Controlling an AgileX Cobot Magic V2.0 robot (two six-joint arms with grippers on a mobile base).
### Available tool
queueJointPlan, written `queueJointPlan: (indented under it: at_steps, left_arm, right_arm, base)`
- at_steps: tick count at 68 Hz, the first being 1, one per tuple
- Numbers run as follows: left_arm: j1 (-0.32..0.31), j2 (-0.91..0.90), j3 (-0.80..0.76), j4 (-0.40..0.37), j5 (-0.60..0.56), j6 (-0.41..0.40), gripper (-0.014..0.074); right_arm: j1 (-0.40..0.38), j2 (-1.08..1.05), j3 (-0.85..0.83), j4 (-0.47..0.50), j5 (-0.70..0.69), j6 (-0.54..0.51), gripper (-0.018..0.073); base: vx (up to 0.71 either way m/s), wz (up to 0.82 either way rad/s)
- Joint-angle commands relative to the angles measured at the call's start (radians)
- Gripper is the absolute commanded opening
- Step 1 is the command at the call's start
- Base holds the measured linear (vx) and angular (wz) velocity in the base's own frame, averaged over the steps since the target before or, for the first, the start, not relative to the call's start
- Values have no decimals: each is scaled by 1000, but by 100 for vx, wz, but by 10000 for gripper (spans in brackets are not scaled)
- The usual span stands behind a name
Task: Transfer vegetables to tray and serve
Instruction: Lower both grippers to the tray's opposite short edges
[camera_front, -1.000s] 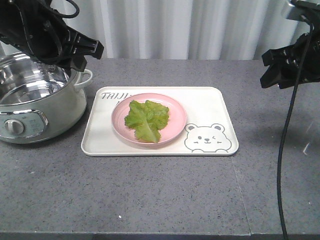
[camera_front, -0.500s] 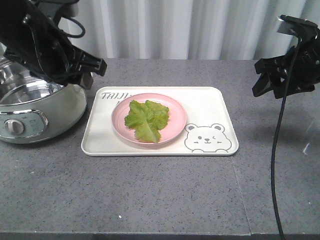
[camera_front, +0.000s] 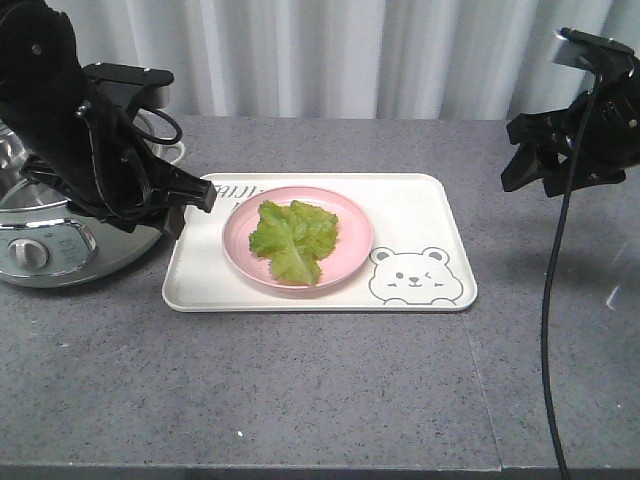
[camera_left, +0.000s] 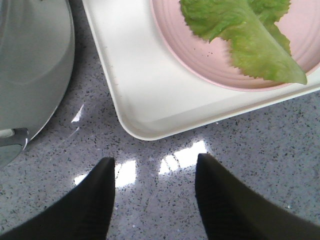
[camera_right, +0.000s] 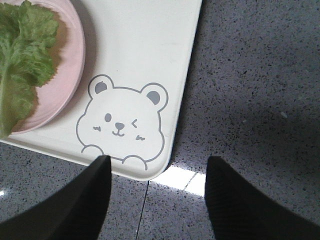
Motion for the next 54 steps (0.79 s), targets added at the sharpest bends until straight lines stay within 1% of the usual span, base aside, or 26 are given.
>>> queueJointPlan:
  at_steps: [1,7,12,23,39,54]
  left_arm:
    - [-6,-38,-23,2,-30,-27,365]
    - [-6,-38,-23,3,-64,-63,365]
    - [-6,-28,-23,4,-81,-62,365]
    - [-2,18,-23,10,-60,-62,365]
    - [-2,87,-23,58,-53,-62,365]
    - [-2,134,-23,60,-24,-62,365]
  right_arm:
    - [-3,-38,-24,26,25,-4,418]
    - [-3,-14,-24,26,32,-3,418]
    - [-3,9,-24,28,35,9,418]
    - [-3,54,-24,44,31,19,418]
    - [-3,73,-24,47,9,20,418]
    - [-3,90,-24,47,2,20,418]
  base:
    - [0,0]
    - [0,0]
    - [0,0]
    - [0,0]
    - [0,0]
    - [0,0]
